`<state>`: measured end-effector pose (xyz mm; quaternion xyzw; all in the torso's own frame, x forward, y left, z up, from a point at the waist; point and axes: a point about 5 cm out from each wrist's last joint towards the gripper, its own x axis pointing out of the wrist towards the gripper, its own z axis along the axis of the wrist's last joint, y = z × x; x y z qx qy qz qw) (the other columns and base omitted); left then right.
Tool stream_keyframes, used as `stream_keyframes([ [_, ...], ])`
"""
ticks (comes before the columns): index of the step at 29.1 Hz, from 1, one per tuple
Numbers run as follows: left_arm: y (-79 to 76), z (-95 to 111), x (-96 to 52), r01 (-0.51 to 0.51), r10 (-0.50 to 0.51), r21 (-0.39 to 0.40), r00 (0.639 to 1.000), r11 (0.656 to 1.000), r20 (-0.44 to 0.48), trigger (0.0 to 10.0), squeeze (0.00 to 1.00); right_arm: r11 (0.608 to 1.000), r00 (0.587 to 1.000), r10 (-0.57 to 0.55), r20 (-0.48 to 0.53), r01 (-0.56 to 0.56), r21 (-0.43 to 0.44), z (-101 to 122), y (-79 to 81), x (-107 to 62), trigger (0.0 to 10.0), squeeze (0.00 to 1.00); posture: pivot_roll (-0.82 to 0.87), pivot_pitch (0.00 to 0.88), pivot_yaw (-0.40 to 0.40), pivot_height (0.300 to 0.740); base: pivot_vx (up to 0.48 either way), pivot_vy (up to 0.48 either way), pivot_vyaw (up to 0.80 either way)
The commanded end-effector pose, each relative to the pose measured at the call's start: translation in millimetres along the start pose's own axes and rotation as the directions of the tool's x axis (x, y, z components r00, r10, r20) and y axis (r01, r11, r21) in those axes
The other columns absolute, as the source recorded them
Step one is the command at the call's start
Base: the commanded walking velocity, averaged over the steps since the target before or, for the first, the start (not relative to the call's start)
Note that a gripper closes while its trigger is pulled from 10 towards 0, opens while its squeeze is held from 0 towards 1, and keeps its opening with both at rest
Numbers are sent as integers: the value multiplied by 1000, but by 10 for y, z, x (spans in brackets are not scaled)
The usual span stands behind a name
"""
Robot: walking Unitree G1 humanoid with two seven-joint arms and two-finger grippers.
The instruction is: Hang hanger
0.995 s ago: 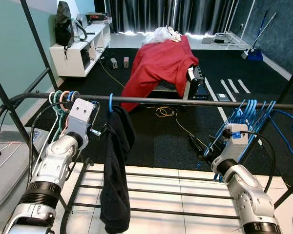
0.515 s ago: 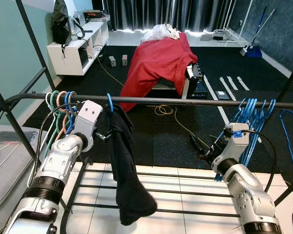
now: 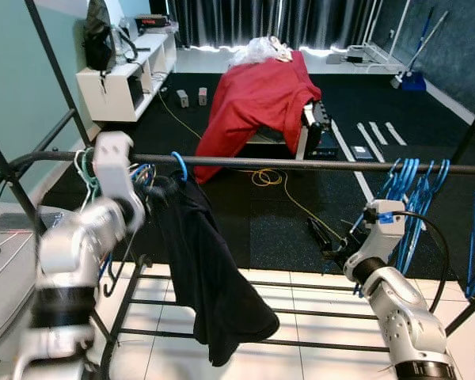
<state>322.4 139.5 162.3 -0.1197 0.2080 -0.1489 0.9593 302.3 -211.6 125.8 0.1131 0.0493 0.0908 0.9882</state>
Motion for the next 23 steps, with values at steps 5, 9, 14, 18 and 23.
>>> stream_keyframes([
  [5, -336, -190, 7, 15, -25, -99, 995, 995, -95, 10000, 0, 1000, 1000, 6, 7, -6, 17, 13, 18, 0, 10000, 0, -118, 26, 19, 740, 0, 0, 0],
  [9, -471, -165, -25, 29, -42, -177, 996, 984, -75, 10000, 0, 1000, 1000, 6, 8, -6, 19, 14, 16, -2, 10000, 0, -118, 26, 19, 740, 0, 0, 0],
  [14, -474, -118, -67, 1, -12, -194, 998, 981, -57, 10000, 0, 1000, 1000, 7, 7, -7, 21, 14, 14, 0, 10000, 0, -107, 21, 18, 740, 0, 0, 0],
  [18, -402, -114, -96, -63, 54, -167, 997, 984, -60, 10000, 0, 1000, 1000, 8, 5, -8, 22, 12, 13, 4, 10000, 0, -105, 18, 16, 740, 0, 0, 0],
  [23, -311, -166, -89, -154, 150, -50, 986, 987, -77, 10000, 0, 1000, 1000, 8, 6, -8, 22, 11, 16, 8, 10000, 0, -110, 16, 19, 740, 0, 0, 0],
])
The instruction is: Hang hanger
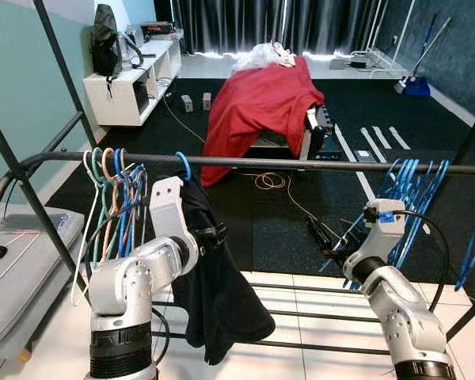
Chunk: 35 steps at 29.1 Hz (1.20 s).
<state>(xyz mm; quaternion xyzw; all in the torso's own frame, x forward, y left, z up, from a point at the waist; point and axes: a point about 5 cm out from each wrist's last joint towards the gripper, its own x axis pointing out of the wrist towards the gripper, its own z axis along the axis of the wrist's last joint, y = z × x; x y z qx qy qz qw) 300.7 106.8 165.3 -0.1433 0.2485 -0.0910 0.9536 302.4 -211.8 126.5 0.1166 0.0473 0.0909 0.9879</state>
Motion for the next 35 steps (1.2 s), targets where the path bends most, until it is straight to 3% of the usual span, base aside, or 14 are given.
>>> stream_keyframes([
  [1, 100, -85, 34, -99, 101, 87, 995, 991, -19, 10000, 0, 1000, 1000, 6, 2, -6, 15, 4, 22, 10, 10000, 0, -115, 17, 21, 740, 0, 0, 0],
  [5, 106, -158, 94, -160, 163, 130, 986, 978, -16, 10000, 0, 1000, 1000, 4, 5, -4, 15, 5, 29, 8, 10000, 0, -118, 18, 21, 740, 0, 0, 0],
  [11, 90, -160, 107, -162, 165, 133, 986, 978, -13, 10000, 0, 1000, 1000, 4, 6, -4, 16, 6, 29, 7, 10000, 0, -118, 18, 21, 740, 0, 0, 0],
  [24, 127, 2, 227, -184, 165, 228, 981, 956, 100, 10000, 0, 1000, 1000, 4, 7, -4, 18, 2, 42, 2, 10000, 0, -129, 15, 21, 740, 0, 0, 0],
  [27, 245, 60, 388, -231, 192, 314, 970, 921, 152, 10000, 0, 1000, 1000, -1, 12, 1, 18, 9, 45, 0, 10000, 0, -137, 15, 24, 740, 0, 0, 0],
  [35, 350, -101, 589, -229, 213, 304, 973, 925, 84, 10000, 0, 1000, 1000, -6, 16, 5, 15, 19, 46, -10, 10000, 0, -149, 15, 25, 740, 0, 0, 0],
])
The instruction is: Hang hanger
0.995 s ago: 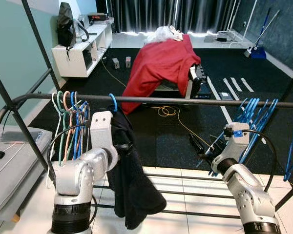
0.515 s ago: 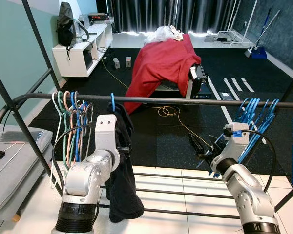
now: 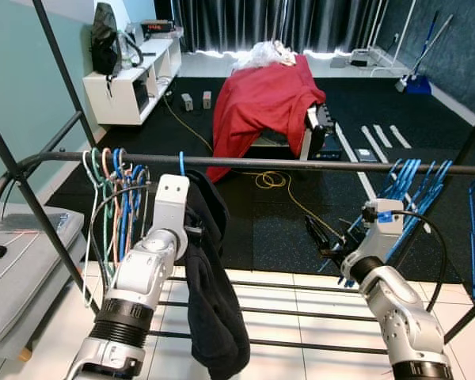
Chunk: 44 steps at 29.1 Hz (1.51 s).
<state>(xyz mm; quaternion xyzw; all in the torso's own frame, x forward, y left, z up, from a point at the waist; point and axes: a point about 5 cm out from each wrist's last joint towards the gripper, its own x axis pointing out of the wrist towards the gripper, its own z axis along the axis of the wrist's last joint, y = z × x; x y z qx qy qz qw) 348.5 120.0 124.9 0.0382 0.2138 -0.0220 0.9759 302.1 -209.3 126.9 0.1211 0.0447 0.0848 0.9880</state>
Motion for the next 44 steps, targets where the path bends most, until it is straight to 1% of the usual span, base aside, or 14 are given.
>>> stream_keyframes([
  [1, 32, -74, 58, 0, 0, -22, 1000, 1000, -23, 10000, 0, 1000, 1000, 4, 10, -4, 6, 23, 20, -14, 10000, 0, -149, 15, 25, 740, 0, 0, 0],
  [2, 32, -74, 58, 0, 0, -22, 1000, 1000, -23, 10000, 0, 1000, 1000, 4, 10, -4, 6, 23, 20, -14, 10000, 0, -149, 15, 25, 740, 0, 0, 0],
  [3, 33, -84, 73, 10, -11, -41, 1000, 999, -21, 118, 0, 1000, 1000, 3, 10, -3, 6, 24, 19, -15, 10000, 0, -149, 15, 25, 740, 0, 0, 0],
  [17, 177, 125, 97, -2, 7, -66, 997, 998, 80, 0, 0, 1000, 1000, 3, 8, -3, 5, 28, 10, 3, 10000, 0, -146, 19, 20, 740, 0, 0, 0],
  [20, 372, 289, 12, -60, 60, 0, 986, 998, 155, 0, 0, 1000, 1000, 6, 3, -6, 4, 23, 11, 17, 10000, 0, -141, 16, 18, 740, 0, 0, 0],
  [30, 546, 357, -201, -44, 0, 173, 970, 984, 245, 0, 0, 1000, 1000, 8, 0, -8, 8, 18, 15, 23, 10000, 0, -118, 16, 14, 740, 0, 0, 0],
  [31, 576, 313, -293, -15, -50, 243, 965, 970, 257, 0, 0, 1000, 1000, 9, -1, -9, 9, 16, 15, 22, 10000, 0, -118, 16, 14, 740, 0, 0, 0],
  [34, 585, 277, -350, 7, -84, 286, 962, 958, 259, 0, 0, 1000, 1000, 10, -2, -10, 10, 15, 16, 22, 10000, 0, -118, 16, 14, 740, 0, 0, 0],
  [36, 547, 162, -485, 112, -220, 379, 942, 918, 254, 314, 0, 1000, 1000, 11, -2, -11, 12, 19, 18, 21, 10000, 0, -104, 24, 14, 740, 0, 0, 0],
  [38, 547, 162, -485, 112, -220, 379, 942, 918, 254, 314, 0, 1000, 1000, 11, -2, -11, 12, 19, 18, 21, 10000, 0, -104, 24, 14, 740, 0, 0, 0],
  [39, 511, 118, -557, 166, -301, 448, 920, 879, 252, 2039, 0, 1000, 1000, 11, -1, -11, 13, 19, 17, 19, 10000, 0, -104, 24, 14, 740, 0, 0, 0],
  [42, 482, 87, -616, 207, -363, 495, 900, 844, 242, 2353, 0, 1000, 1000, 11, -1, -11, 14, 19, 18, 18, 10000, 0, -104, 26, 17, 740, 0, 0, 0],
  [43, 462, 91, -681, 236, -419, 538, 873, 810, 248, 3961, 0, 1000, 1000, 10, -1, -10, 14, 18, 16, 16, 10000, 0, -104, 26, 17, 740, 0, 0, 0],
  [44, 448, 97, -732, 258, -458, 562, 853, 786, 249, 4510, 0, 1000, 1000, 10, -1, -10, 14, 17, 15, 14, 10000, 0, -104, 26, 17, 740, 0, 0, 0],
])
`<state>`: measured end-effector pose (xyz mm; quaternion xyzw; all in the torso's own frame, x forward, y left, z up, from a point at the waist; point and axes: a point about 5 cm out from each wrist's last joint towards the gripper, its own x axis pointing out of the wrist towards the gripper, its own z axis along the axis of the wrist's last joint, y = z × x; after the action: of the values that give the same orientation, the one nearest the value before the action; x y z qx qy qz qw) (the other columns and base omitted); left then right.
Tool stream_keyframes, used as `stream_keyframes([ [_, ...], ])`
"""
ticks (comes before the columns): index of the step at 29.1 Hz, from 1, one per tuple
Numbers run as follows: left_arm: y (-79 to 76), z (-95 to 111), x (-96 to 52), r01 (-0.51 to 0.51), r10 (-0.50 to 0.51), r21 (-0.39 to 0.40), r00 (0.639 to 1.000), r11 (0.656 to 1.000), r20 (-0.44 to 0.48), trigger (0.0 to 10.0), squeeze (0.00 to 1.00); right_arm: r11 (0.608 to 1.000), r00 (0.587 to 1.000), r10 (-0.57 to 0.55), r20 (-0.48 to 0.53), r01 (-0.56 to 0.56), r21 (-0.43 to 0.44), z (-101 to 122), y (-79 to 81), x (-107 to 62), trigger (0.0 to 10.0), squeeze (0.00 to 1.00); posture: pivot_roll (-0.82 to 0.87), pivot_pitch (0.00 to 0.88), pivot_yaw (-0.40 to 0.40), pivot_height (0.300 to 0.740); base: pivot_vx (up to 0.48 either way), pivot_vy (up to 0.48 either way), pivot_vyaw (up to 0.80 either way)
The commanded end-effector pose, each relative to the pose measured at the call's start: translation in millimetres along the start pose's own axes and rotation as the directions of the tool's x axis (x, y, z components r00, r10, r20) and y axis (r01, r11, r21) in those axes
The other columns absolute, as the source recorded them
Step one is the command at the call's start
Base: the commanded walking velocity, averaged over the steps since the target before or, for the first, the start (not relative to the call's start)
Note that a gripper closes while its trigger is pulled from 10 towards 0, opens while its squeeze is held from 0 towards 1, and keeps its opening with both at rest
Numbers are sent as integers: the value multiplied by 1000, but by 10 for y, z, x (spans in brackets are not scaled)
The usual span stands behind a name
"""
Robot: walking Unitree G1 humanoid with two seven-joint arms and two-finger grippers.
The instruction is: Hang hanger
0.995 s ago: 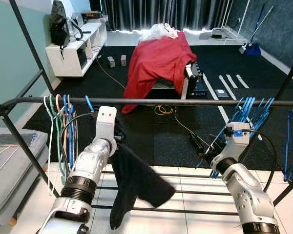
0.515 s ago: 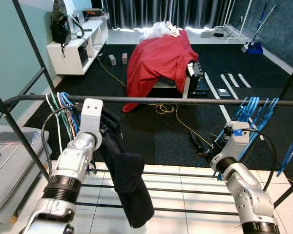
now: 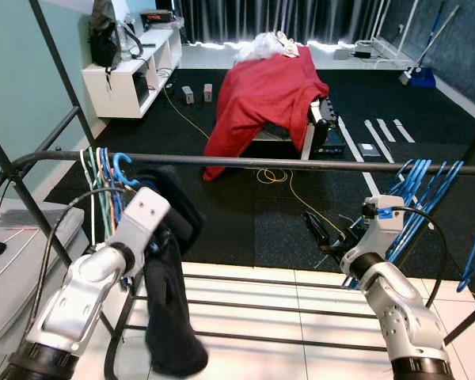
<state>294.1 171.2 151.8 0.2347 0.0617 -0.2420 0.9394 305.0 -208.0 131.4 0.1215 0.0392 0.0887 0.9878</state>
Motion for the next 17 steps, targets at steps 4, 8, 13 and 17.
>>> stream_keyframes([
  [4, 1, 214, -118, 59, -69, 79, 989, 995, 129, 8902, 0, 1000, 1000, 0, -10, 0, 14, -27, -7, -14, 10000, 0, -105, 25, 20, 740, 0, 0, 0],
  [8, 151, 301, -291, 49, -70, 111, 978, 993, 197, 10000, 0, 1000, 1000, 0, -10, 0, 14, -27, -14, -11, 10000, 0, -101, 26, 16, 740, 0, 0, 0],
  [13, 203, 333, -674, 264, -254, 1, 927, 965, 276, 10000, 0, 1000, 1000, 8, -18, -7, 16, -44, -10, 29, 10000, 0, -92, 10, 7, 740, 0, 0, 0],
  [17, 160, 284, -746, 319, -298, -43, 917, 947, 264, 10000, 0, 1000, 1000, 10, -20, -10, 16, -44, -11, 39, 10000, 0, -92, 11, 6, 740, 0, 0, 0],
])
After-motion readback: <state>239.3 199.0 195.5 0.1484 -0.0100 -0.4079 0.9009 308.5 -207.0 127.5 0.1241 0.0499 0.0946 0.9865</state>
